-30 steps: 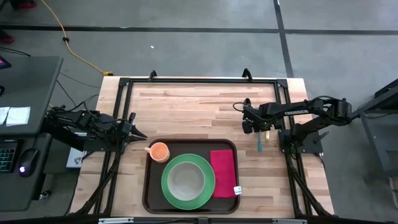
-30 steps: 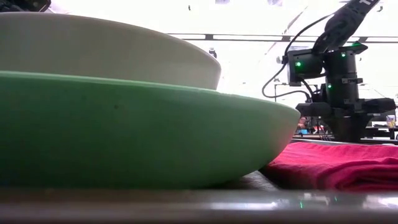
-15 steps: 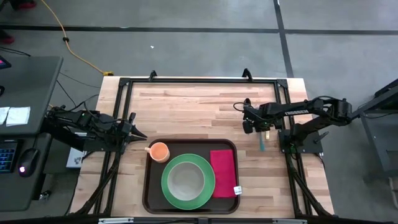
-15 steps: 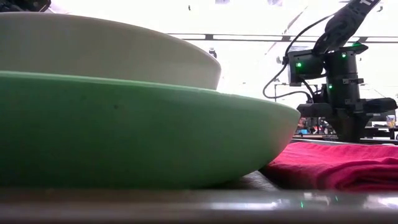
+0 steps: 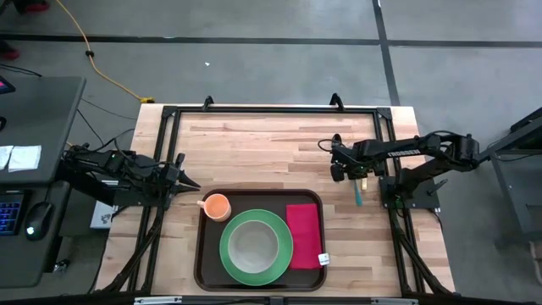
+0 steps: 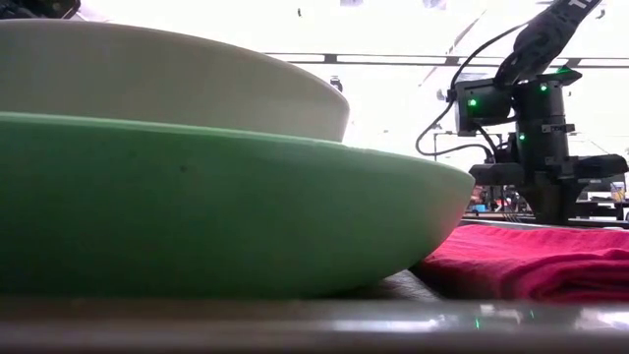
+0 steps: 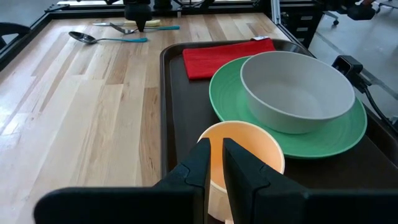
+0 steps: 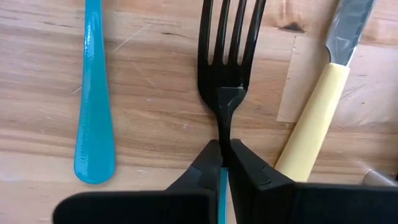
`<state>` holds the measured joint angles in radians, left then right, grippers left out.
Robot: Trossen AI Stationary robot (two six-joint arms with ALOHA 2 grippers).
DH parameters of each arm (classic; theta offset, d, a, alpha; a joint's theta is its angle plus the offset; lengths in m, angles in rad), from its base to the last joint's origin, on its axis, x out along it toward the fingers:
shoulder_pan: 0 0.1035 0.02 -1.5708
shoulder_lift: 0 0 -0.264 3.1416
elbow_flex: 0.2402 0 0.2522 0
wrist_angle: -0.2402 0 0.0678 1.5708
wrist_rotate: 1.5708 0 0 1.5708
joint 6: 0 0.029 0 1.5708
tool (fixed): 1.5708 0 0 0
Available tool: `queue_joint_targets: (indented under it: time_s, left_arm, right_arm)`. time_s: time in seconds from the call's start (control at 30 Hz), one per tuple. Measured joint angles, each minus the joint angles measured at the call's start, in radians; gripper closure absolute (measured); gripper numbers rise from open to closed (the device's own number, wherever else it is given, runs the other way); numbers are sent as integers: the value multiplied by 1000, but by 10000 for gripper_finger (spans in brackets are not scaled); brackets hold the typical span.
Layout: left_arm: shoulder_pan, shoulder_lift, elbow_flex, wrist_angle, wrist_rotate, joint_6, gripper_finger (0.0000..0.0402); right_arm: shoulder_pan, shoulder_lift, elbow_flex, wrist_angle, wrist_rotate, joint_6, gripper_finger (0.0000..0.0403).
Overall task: Set up tray
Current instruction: Put the blue fork on top of the red napkin on the brown tray
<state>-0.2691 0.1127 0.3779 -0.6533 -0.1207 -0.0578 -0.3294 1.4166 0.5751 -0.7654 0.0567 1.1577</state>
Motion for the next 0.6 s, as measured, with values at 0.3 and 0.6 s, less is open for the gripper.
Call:
queue_joint_targets:
  time_s: [0.3,0.6]
  left_arm:
    - [0,0,0,0,-5,0,328]
    - [0,0,0,-1,-5,0,328]
  right_arm:
    - [11,5,59,-53,4,13,399]
    - [11,3,69,-47,0,20,401]
